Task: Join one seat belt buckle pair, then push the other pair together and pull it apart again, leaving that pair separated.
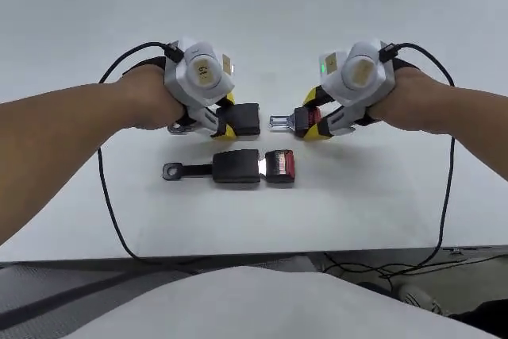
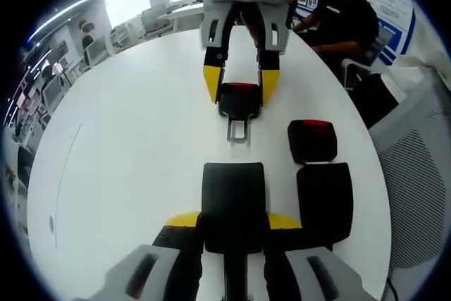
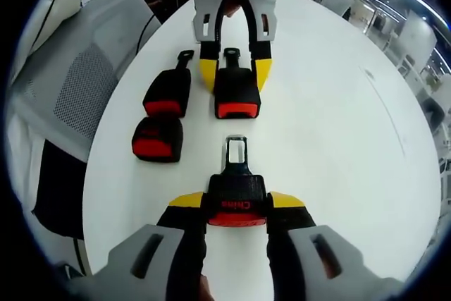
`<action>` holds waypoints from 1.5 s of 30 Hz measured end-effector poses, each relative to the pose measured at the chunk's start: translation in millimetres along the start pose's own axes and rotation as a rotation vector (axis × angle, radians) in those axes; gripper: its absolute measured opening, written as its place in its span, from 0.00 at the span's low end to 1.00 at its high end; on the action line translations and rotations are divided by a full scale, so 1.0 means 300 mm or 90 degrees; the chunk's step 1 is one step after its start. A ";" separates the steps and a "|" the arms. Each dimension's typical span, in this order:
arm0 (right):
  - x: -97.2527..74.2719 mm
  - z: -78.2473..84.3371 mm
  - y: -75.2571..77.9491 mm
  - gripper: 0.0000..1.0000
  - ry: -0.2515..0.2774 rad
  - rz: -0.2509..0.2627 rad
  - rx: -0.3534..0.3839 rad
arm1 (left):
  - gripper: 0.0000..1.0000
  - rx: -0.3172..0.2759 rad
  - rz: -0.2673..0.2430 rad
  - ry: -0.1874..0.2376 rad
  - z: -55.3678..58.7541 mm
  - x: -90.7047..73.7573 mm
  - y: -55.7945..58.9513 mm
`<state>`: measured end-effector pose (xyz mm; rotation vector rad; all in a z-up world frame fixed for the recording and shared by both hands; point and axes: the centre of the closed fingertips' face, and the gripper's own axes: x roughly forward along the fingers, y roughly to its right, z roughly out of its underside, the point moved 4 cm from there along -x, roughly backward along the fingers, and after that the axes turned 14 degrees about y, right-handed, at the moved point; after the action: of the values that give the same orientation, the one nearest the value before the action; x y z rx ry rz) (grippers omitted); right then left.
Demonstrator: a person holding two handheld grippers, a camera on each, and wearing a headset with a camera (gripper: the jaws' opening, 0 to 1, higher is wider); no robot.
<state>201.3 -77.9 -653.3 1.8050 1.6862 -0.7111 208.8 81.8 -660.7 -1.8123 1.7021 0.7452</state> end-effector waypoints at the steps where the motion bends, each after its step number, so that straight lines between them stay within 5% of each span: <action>1: -0.010 0.012 0.001 0.31 -0.003 0.002 0.002 | 0.33 0.001 0.000 0.000 0.001 0.001 -0.001; 11: -0.105 0.128 0.011 0.31 -0.042 0.020 0.009 | 0.33 0.006 -0.007 -0.002 0.006 0.005 0.002; 18: -0.103 0.153 0.008 0.32 -0.062 0.030 -0.005 | 0.34 0.007 -0.009 -0.013 -0.004 0.012 0.006; 22: -0.130 0.143 0.017 0.36 -0.056 0.061 -0.003 | 0.51 0.026 -0.027 -0.026 0.000 -0.004 -0.005; 27: -0.169 0.095 0.000 0.37 -0.032 0.097 0.028 | 0.50 0.001 -0.070 0.023 -0.046 -0.067 -0.006; 31: -0.194 0.050 -0.038 0.41 0.005 0.138 0.060 | 0.53 -0.032 -0.109 0.073 -0.079 -0.124 0.035; 34: -0.205 0.040 -0.072 0.44 0.011 0.147 0.065 | 0.57 -0.033 -0.119 0.077 -0.077 -0.155 0.065; 38: -0.214 0.011 -0.134 0.50 0.051 0.191 0.116 | 0.61 -0.064 -0.147 0.107 -0.034 -0.217 0.135; 45: -0.223 -0.001 -0.234 0.60 0.073 0.226 0.158 | 0.69 -0.121 -0.187 0.136 0.025 -0.324 0.247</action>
<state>126.7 -120.9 -608.5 2.2811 1.3360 -0.6945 129.9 150.9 -597.6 -2.2823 1.4824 0.6221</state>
